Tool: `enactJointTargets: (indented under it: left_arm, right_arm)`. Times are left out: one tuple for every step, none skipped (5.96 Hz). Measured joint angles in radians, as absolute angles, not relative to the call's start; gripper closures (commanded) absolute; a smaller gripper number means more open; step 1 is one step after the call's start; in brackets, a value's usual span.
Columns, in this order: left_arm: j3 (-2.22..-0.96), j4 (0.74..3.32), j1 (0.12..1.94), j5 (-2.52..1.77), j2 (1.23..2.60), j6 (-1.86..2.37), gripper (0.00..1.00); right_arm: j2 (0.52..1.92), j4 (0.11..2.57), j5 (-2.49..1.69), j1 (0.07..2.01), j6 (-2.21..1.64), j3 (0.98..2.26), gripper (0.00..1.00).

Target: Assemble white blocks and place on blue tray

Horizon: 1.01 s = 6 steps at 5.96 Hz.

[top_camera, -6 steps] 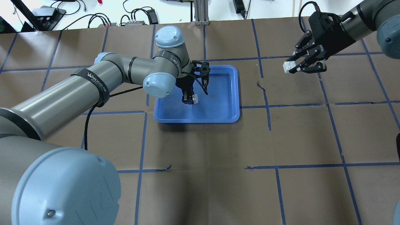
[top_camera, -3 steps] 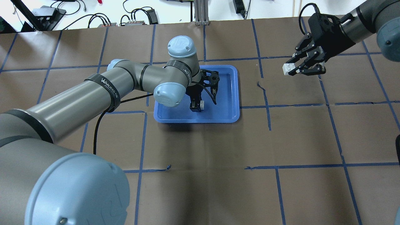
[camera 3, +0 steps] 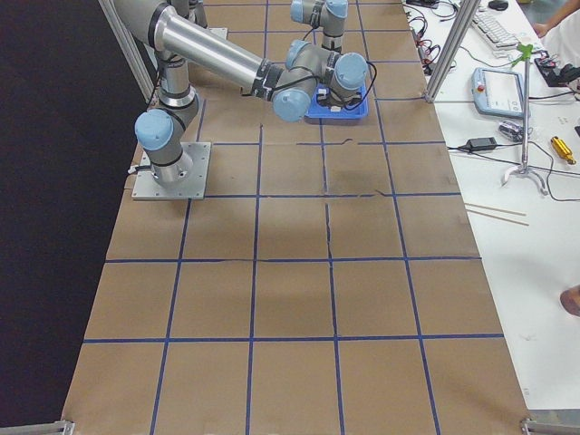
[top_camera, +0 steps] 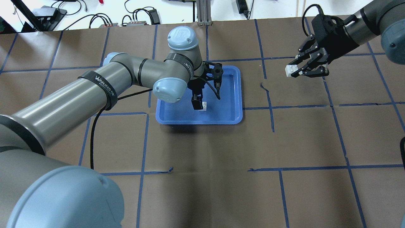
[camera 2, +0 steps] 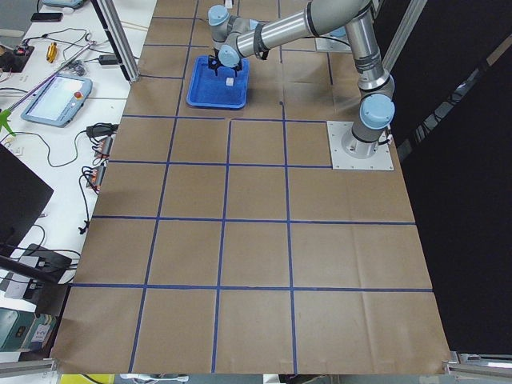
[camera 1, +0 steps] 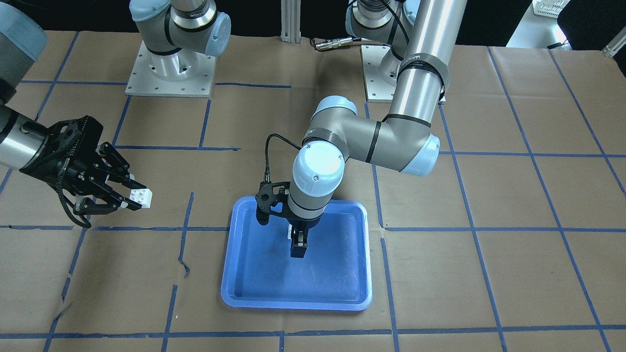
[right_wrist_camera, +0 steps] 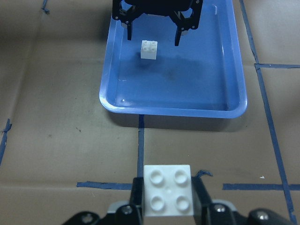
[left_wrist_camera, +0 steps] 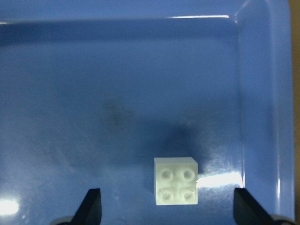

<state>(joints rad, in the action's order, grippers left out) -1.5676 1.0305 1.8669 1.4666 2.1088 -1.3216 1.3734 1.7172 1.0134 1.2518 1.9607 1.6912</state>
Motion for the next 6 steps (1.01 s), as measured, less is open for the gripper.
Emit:
enactJointTargets:
  left_arm:
    - [-1.558,1.104,1.839,1.463,2.047,-1.308,0.02]
    - [-1.525,1.239,1.797,1.458,1.964,-1.294,0.02]
    - [-1.482,1.389,1.765,1.455,1.887,-1.28,0.02]
    - [-1.457,1.49,1.751,1.454,1.821,-1.26,0.02]
    - [-1.45,1.523,1.745,1.459,1.775,-1.193,0.02]
    - [-1.454,1.506,1.731,1.501,1.753,-1.064,0.01]
  right_arm:
    - [1.38,1.724,1.004,1.252,1.96,1.71,0.71]
    - [1.392,1.727,0.994,1.253,1.952,1.73,0.71]
    - [1.4,1.743,0.982,1.26,1.93,1.751,0.71]
    - [1.403,1.788,0.97,1.28,1.899,1.777,0.71]
    - [1.402,1.873,0.965,1.314,1.848,1.816,0.71]
    - [1.398,1.998,0.965,1.357,1.766,1.866,0.71]
